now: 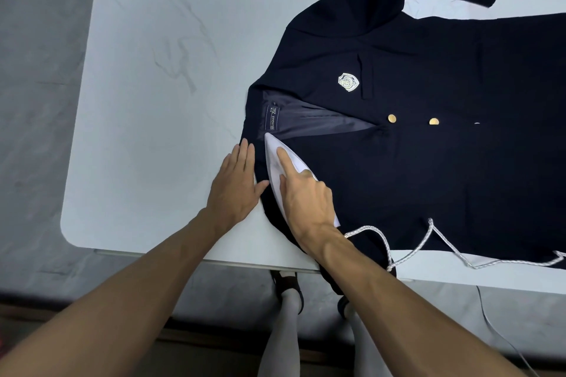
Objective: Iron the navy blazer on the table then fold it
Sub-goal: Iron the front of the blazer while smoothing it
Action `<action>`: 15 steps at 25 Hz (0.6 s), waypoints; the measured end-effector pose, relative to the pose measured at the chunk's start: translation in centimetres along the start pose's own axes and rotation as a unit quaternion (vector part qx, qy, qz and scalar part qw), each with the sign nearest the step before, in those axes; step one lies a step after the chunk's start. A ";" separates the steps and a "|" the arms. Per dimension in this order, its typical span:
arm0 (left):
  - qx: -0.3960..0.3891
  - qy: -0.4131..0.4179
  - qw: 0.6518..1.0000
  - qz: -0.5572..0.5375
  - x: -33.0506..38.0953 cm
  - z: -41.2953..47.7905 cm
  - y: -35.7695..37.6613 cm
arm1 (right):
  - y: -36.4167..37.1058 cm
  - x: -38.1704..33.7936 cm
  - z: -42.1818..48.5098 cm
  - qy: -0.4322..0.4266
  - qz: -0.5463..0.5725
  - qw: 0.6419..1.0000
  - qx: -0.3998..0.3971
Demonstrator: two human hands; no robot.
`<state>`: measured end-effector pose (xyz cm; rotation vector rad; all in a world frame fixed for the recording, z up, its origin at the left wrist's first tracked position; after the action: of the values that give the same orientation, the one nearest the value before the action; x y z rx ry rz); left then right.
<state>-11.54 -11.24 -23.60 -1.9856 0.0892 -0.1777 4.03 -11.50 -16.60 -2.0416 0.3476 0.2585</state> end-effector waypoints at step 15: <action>-0.017 -0.047 0.997 0.055 2.9 0.8 -1.3 | -4.2 7.5 0.8 0.092 0.105 0.989 0.044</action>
<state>-8.61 -10.44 -22.49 -2.0130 0.1420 -0.0111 12.48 -9.94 -15.97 -1.9478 0.6796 0.1796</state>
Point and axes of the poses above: each hand's wrist, its own z-axis towards the middle knuckle, its own y-axis out of the palm, x = y × z, the point moved 1 cm from there along z, towards the middle knuckle, and after that the axes turned 8 degrees about z, right-handed, at the moved point
